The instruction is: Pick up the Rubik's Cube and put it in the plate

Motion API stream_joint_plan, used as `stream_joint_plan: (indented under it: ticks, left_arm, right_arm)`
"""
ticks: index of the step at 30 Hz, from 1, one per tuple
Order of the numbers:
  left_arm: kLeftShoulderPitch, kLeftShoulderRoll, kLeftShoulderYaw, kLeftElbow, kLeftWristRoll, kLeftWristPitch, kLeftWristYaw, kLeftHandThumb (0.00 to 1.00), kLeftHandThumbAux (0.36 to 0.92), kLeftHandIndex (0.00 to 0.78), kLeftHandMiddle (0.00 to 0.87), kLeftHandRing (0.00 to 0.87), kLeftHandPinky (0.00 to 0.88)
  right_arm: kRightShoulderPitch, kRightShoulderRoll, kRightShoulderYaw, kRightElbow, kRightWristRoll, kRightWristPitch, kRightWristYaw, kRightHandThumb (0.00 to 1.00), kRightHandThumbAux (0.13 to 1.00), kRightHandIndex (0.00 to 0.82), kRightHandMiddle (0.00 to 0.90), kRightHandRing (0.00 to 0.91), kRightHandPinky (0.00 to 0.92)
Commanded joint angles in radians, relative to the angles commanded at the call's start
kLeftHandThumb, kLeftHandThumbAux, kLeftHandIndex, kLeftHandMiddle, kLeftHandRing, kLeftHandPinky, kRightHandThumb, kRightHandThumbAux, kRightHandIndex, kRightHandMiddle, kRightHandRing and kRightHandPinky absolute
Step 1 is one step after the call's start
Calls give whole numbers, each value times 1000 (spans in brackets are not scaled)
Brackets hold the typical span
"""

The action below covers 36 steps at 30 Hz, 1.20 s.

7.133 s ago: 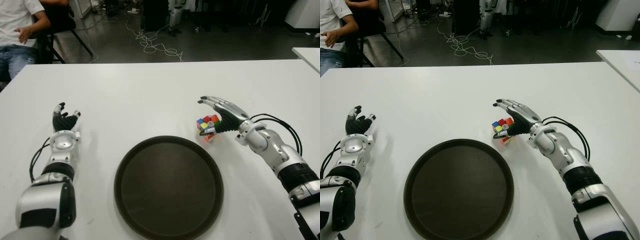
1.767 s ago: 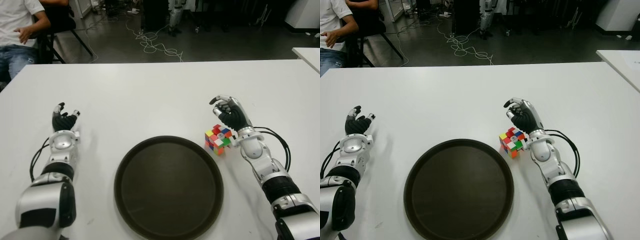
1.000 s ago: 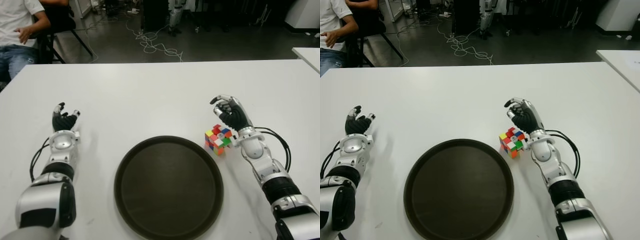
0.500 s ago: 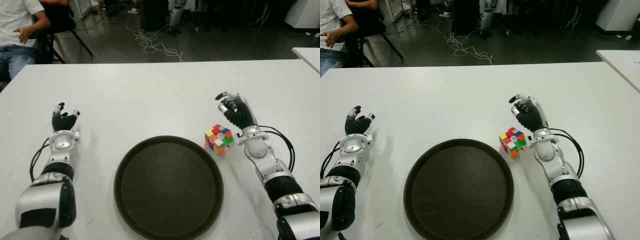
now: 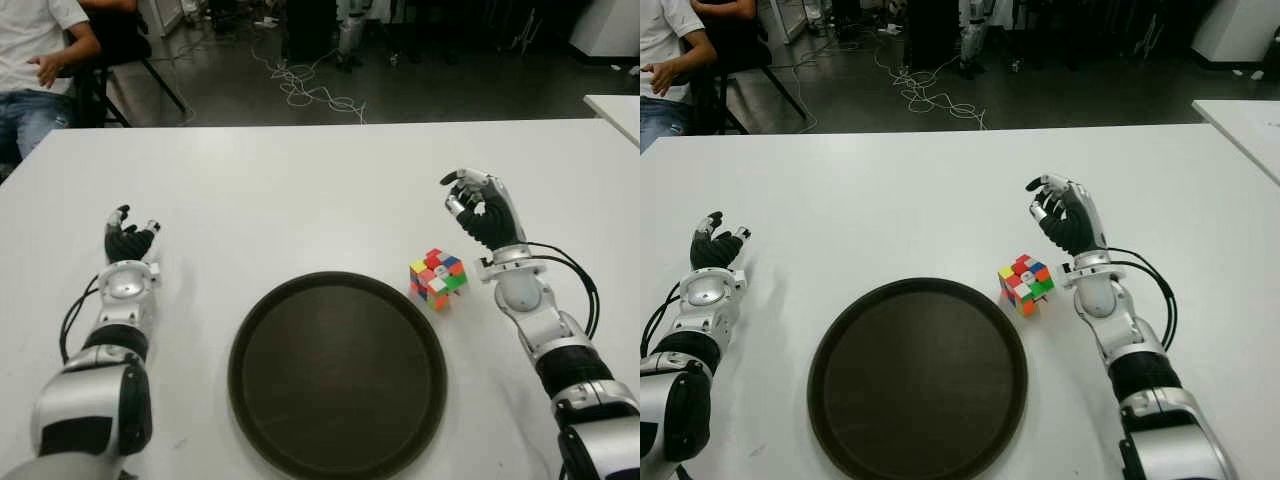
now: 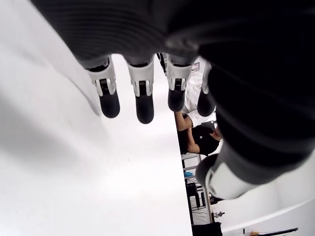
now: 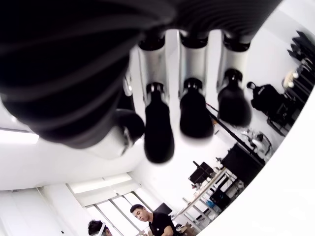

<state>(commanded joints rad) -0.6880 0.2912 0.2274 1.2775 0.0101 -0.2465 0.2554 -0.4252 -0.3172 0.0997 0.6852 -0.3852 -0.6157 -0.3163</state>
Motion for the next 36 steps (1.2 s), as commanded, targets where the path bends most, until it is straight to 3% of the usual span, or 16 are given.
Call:
stream_joint_plan:
  ticks: [2, 5, 8, 12, 21, 36]
  left_arm:
    - [0, 0, -1, 0, 1, 0, 1, 76, 745, 54, 58, 79, 97]
    - [0, 1, -3, 0, 4, 0, 6, 73, 740, 51, 59, 77, 93]
    - [0, 0, 1, 0, -1, -4, 1, 75, 730, 48, 55, 72, 87]
    - [0, -1, 6, 0, -6, -5, -5, 80, 731, 51, 53, 68, 81]
    - [0, 0, 5, -1, -5, -5, -9, 74, 738, 46, 45, 62, 82]
    - [0, -1, 2, -2, 0, -4, 1, 54, 745, 51, 58, 84, 108]
  right_arm:
    - [21, -15, 12, -32, -30, -4, -3, 392, 700, 258, 331, 375, 395]
    - [44, -45, 30, -67, -78, 8, 3, 149, 689, 111, 170, 192, 187]
    - [54, -88, 59, -93, -129, 30, 50, 48, 691, 37, 60, 68, 66]
    - [68, -110, 80, -118, -150, 43, 89, 10, 700, 7, 12, 14, 13]
    - [80, -154, 127, -163, -180, 82, 193, 0, 685, 0, 0, 0, 0]
    - [92, -157, 159, -171, -197, 96, 219, 0, 659, 0, 0, 0, 0]
